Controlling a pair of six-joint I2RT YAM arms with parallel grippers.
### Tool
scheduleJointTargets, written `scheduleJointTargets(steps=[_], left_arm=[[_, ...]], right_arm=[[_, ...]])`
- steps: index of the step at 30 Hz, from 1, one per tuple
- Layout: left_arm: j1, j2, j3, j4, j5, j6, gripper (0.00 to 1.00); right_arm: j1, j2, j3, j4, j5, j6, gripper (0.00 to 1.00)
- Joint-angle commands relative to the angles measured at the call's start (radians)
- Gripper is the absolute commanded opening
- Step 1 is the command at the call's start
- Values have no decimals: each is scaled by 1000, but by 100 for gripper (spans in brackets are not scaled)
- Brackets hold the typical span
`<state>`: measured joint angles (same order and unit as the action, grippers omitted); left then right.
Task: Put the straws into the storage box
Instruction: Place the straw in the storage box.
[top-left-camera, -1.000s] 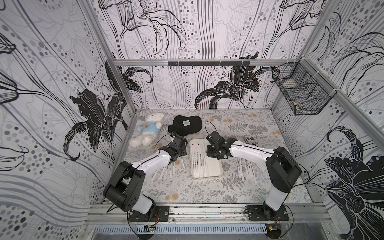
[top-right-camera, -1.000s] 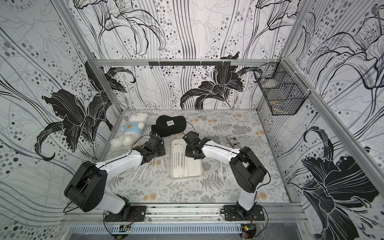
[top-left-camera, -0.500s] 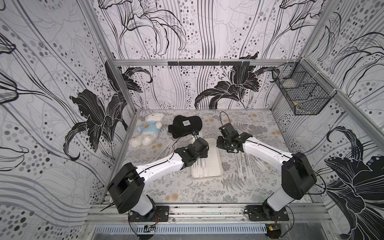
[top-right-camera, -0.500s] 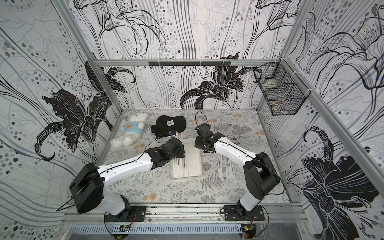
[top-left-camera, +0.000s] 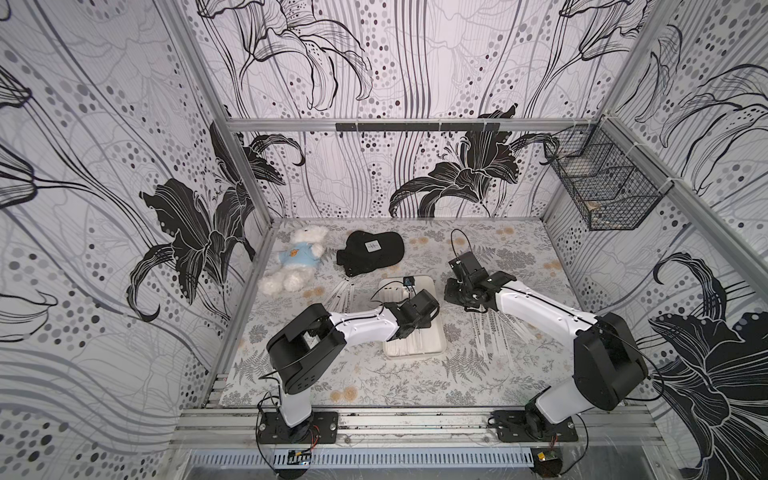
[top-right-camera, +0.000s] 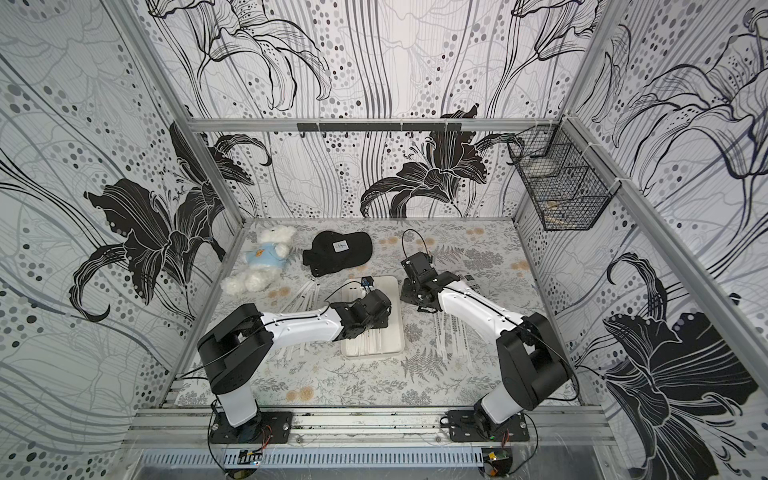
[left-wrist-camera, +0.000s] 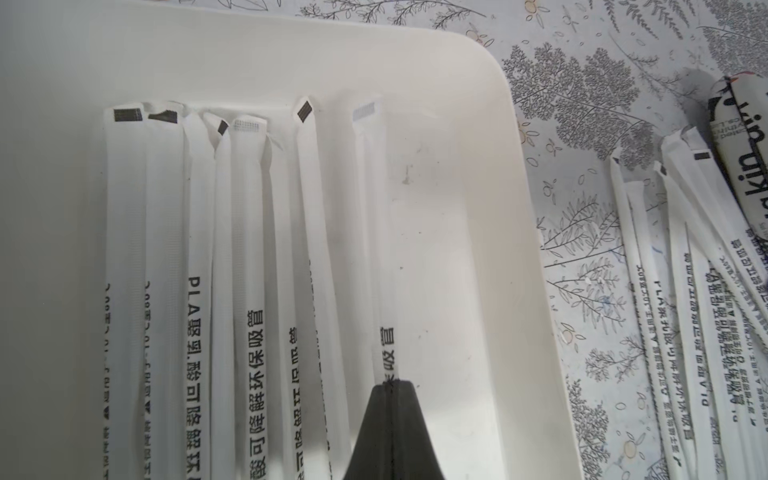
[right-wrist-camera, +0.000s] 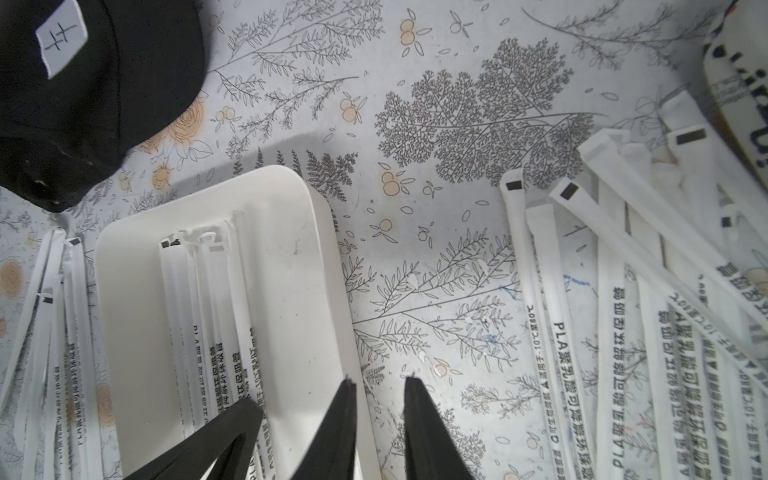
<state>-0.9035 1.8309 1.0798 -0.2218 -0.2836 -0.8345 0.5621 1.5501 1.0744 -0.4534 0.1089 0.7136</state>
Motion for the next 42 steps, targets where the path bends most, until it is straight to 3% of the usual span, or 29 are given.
scheduleJointTargets(steps=[1,11,31,38,42], left_arm=[[-8,27,-8,28,-37,-15,0],[-6,82,15,8,-42,1,4],[-5,55,44,-26,-46,4,21],[-4,5,84,-58,-46,15,24],[-4,-111,83,-103,-93,33,31]], right_arm=[[-3,-15,-11,1,-3,-14,24],[-4,-8,-21,14,-12,-6,24],[-11,4,-10,1,-14,-33,24],[-72,-29,-40,-31,-12,-73,24],[-132,-71,-99,-85,-15,-145,24]])
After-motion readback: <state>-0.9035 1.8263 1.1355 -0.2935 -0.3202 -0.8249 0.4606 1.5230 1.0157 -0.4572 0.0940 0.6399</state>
